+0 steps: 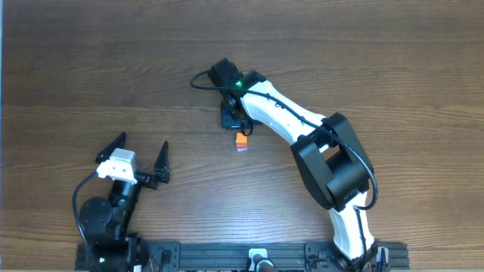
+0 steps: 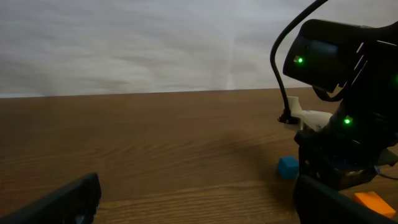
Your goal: Stack Cubes
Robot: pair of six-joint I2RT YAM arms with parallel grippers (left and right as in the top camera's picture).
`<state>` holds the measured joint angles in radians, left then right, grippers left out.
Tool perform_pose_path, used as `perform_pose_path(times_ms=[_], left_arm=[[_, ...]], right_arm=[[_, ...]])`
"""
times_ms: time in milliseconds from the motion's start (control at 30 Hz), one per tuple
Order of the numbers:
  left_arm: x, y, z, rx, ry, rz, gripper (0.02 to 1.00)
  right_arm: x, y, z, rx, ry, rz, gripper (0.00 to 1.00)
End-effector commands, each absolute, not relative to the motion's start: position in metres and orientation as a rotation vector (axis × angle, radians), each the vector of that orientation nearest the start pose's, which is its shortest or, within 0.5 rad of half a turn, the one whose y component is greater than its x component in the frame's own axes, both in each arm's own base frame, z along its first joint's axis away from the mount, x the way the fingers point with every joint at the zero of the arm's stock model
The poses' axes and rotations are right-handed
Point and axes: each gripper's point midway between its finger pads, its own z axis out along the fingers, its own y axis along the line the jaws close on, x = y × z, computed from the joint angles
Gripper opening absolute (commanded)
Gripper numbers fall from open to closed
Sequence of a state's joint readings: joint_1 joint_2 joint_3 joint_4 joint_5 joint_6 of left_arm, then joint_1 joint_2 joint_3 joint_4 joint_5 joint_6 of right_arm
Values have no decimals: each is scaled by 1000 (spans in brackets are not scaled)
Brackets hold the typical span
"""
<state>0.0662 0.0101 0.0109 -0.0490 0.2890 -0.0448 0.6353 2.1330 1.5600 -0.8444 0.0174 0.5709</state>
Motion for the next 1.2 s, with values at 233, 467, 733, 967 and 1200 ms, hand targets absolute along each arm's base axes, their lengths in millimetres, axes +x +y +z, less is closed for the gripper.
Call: perform_pose_path(times_ms=[233,467,733,967,1200], left_arm=[[242,-33,164,145,1614,-212,1000],[242,-33,164,145,1614,-212,998],[242,-33,164,145,1614,-212,1000],[242,-33,164,145,1614,-212,1000],[242,-33,164,145,1614,-212,1000]], right_arm=[[361,259,20,-104,2998,113,12],[370,262,51,-123,2977,95,12],[367,256,103,-147,2976,53,9],[348,246,148,-168,2941,50,12],[311,243,160,-206,3007,-9,12]])
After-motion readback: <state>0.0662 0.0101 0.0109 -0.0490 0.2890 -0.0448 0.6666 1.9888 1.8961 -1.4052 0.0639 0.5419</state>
